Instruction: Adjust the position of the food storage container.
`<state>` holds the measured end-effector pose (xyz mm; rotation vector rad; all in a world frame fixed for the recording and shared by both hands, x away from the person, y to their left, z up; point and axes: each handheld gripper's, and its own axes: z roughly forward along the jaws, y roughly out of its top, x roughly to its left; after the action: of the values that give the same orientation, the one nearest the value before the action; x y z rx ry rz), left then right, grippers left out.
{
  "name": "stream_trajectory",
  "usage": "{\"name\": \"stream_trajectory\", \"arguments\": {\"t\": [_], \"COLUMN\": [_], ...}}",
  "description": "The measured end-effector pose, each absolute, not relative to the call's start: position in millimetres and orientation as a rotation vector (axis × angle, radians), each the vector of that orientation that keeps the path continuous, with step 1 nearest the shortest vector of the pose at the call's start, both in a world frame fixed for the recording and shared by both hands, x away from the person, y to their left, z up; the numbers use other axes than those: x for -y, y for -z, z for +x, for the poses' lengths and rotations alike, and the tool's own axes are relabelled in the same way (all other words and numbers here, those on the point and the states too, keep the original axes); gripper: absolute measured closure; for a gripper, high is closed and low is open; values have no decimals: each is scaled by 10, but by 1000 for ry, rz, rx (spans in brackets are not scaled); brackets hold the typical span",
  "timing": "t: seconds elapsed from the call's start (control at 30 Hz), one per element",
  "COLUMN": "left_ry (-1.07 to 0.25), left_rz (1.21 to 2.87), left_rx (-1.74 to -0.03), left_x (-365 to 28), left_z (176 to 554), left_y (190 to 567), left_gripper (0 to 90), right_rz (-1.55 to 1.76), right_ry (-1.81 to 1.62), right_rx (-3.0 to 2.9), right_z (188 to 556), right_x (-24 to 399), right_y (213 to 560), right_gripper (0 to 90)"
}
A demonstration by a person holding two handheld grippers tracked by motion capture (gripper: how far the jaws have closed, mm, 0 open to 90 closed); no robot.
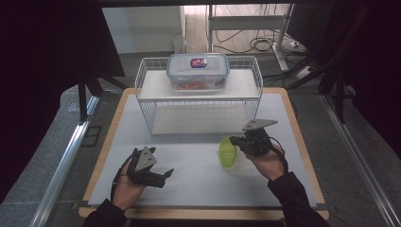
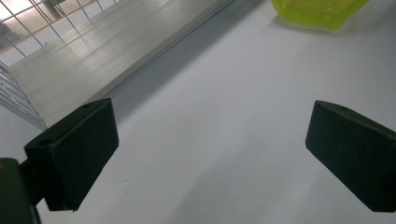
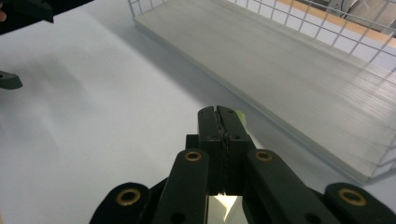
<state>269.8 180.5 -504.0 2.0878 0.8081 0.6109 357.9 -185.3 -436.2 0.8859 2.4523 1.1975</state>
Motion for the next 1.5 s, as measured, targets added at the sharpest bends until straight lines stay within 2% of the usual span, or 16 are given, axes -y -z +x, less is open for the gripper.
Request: {"name": "stream_trajectory", "arguments": {"t": [0.5,0.87,1.03,1.27,1.5], "left_ry": [-606,-607,-608,-608,-609], "left_rz": [2104,2107,2111,2111,2111], "left_rx": [-805,-804,-804,-806,-805], "left_x": [-1786,-1783,-1776,-1786,-1792], "left_z": [2706,2706,2707,2706,2702], "left_y": [5058,5062,5065,5065,5062], "left_gripper": [24,25,25,25,25], "right_rz": [1074,1172,1245,1242,1250], "right_ry": [-1118,-1111,-1046,-1017,-1039], "right_rx": [-2372,-2262,-2251,-2396,-2443], "right_z": [3784,3814,3855,3885,3853], "right_x": [2348,2744,2939,2850,2723], "right_y": [4640,4603,4781,5071,5137], "right_gripper": [891,885,885,884,886]}}
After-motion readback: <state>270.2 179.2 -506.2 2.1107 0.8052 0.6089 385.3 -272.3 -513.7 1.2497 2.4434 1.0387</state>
